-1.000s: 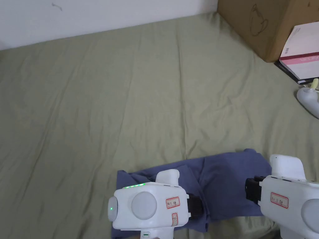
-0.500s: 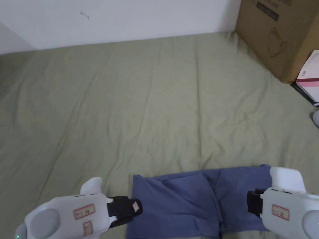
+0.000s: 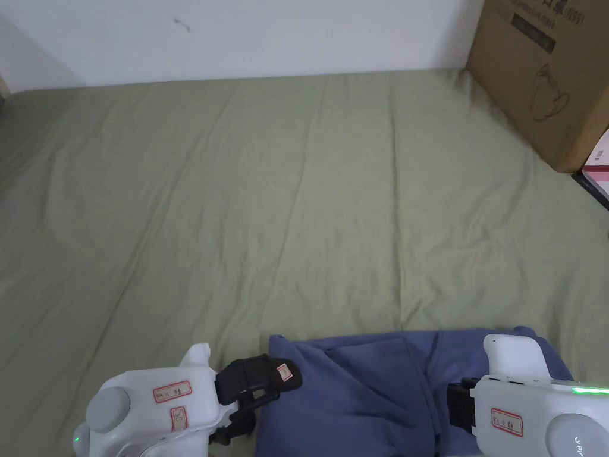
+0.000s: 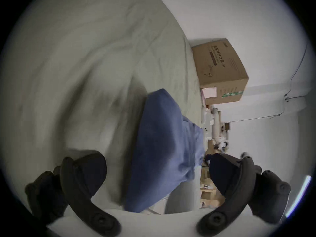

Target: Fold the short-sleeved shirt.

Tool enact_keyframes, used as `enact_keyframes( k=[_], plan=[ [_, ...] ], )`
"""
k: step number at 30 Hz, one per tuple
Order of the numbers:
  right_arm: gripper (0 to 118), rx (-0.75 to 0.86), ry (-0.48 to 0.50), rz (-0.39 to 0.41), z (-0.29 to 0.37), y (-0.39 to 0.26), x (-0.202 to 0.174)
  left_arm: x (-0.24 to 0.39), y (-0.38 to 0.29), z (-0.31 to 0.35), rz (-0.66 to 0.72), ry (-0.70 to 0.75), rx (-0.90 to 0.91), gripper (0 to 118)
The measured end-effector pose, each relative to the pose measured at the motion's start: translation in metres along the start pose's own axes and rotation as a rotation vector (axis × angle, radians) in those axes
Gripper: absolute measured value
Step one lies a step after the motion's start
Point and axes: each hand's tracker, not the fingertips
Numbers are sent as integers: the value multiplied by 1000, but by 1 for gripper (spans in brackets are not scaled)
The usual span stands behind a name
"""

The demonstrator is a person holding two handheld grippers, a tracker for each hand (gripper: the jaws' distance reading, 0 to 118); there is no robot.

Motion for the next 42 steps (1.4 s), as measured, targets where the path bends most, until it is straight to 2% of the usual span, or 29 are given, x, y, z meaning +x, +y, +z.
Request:
enact_keyframes(
  k=[3,5,7,8,9,10,11,12,14,15,17,21,23,33,38,42],
  plan=[
    [0,-17,-11,11,-2,-1,-1,-16,6,-17,115,-163,-82,118],
    [0,-26,-9,15,-4,-3,-1,-23,5,-21,182,-201,-69,118],
    [0,-39,-6,17,-6,-4,0,-23,5,-21,166,-217,-60,117],
    [0,-42,-7,17,-6,-5,0,-23,4,-20,147,-206,-62,109],
    [0,-44,-7,19,-6,-4,0,-22,6,-18,106,-151,-59,89],
    [0,-45,-8,21,-5,-4,0,-23,7,-16,84,-33,-60,33],
    [0,-44,-9,24,-4,-3,0,-28,7,-16,99,48,-49,15],
    [0,-38,-8,27,-3,-3,0,-34,7,-14,113,102,-47,14],
    [0,-30,-2,28,-1,0,2,-36,3,-9,189,-92,-76,14],
    [0,-27,0,26,0,0,3,-28,2,-5,167,-70,-72,14],
    [0,-25,-4,20,0,1,5,-19,4,6,38,9,-62,14],
    [0,-22,-10,5,2,0,9,-21,8,49,71,-10,-26,14],
    [0,-23,-6,-7,2,-3,12,-24,10,76,33,39,36,14],
    [0,-35,9,-27,-1,-6,14,-43,-5,185,80,180,186,14],
    [0,-32,17,-21,-1,-6,12,-24,-7,188,75,237,204,14],
    [0,-27,28,-23,2,-6,14,22,0,175,31,282,217,14]
  ],
)
